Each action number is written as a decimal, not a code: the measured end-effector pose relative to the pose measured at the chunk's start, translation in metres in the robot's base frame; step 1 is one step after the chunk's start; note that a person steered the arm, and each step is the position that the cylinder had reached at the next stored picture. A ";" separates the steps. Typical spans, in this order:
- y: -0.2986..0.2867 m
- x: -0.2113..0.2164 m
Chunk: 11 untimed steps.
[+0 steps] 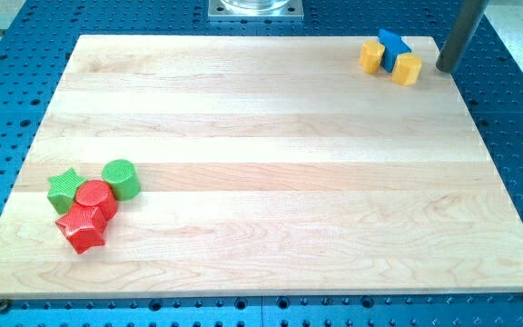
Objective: Separate the red blocks from the green blocks
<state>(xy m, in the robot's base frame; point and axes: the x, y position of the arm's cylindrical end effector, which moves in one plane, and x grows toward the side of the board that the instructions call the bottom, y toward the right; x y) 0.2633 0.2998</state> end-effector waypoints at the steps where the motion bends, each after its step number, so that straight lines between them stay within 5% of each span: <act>1: 0.000 0.000; 2: -0.003 0.041; 3: -0.075 0.156; 4: -0.155 0.207; 7: -0.242 0.249; 9: -0.410 0.294; 10: -0.428 0.351; 11: -0.506 0.349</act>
